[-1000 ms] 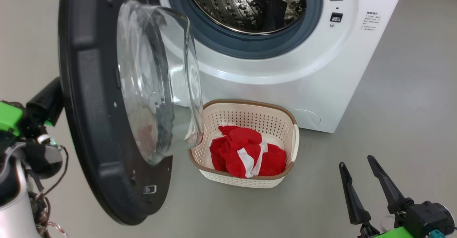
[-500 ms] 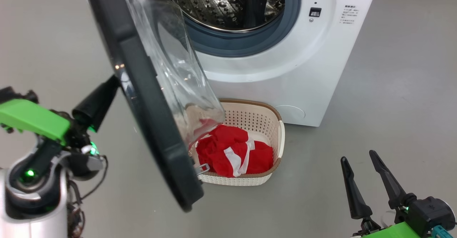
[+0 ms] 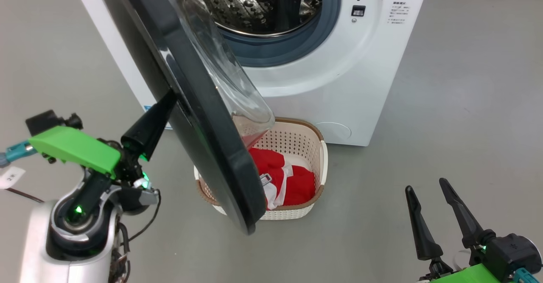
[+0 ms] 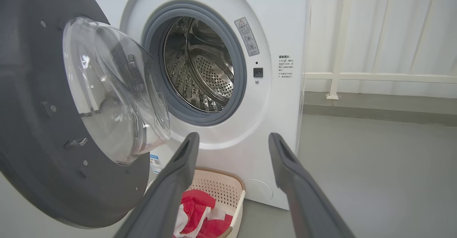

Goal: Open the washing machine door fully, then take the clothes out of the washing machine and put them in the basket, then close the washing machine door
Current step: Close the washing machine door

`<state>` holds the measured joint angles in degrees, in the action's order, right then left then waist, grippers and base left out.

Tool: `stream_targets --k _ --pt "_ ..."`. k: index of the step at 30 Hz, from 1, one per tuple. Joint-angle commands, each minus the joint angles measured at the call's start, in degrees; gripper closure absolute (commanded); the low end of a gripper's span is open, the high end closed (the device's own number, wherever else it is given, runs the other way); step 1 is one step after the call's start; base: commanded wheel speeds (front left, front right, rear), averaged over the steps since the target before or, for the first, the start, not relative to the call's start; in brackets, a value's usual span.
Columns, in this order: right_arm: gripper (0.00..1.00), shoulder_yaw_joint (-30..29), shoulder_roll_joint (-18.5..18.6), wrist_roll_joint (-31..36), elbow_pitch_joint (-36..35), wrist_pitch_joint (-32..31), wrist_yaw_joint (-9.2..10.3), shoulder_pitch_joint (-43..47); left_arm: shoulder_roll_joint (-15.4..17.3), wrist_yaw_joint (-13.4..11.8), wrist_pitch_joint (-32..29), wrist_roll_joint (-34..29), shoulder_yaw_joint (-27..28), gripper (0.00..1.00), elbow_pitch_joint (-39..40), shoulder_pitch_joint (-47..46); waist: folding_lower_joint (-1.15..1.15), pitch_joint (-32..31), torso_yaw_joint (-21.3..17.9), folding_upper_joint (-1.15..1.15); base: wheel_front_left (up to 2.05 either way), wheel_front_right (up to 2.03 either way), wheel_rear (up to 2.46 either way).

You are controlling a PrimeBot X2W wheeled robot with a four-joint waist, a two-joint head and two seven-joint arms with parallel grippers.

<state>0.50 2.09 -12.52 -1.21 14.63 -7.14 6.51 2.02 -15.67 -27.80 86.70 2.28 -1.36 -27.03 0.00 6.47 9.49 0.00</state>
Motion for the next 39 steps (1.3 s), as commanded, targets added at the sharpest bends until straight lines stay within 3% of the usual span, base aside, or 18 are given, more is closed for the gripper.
stream_targets --k 1,16,39 --pt "0.0 1.01 0.78 0.17 -1.64 0.37 -0.35 -2.02 0.87 1.11 0.18 0.67 0.71 1.0 1.15 -1.73 0.0 0.15 -0.23 0.0 0.0 0.0 0.0" --pt "0.0 1.27 0.78 1.01 -1.33 0.37 -0.35 -2.24 0.86 6.13 7.05 6.02 -4.14 1.0 -4.24 -5.93 0.0 0.63 -2.91 0.0 0.0 0.0 0.0" --pt "0.0 1.55 0.78 0.66 -1.39 0.37 -0.35 -3.48 0.86 10.65 9.15 6.34 -6.93 1.0 -11.94 -13.5 0.0 3.75 -9.82 0.0 0.0 0.0 0.0"
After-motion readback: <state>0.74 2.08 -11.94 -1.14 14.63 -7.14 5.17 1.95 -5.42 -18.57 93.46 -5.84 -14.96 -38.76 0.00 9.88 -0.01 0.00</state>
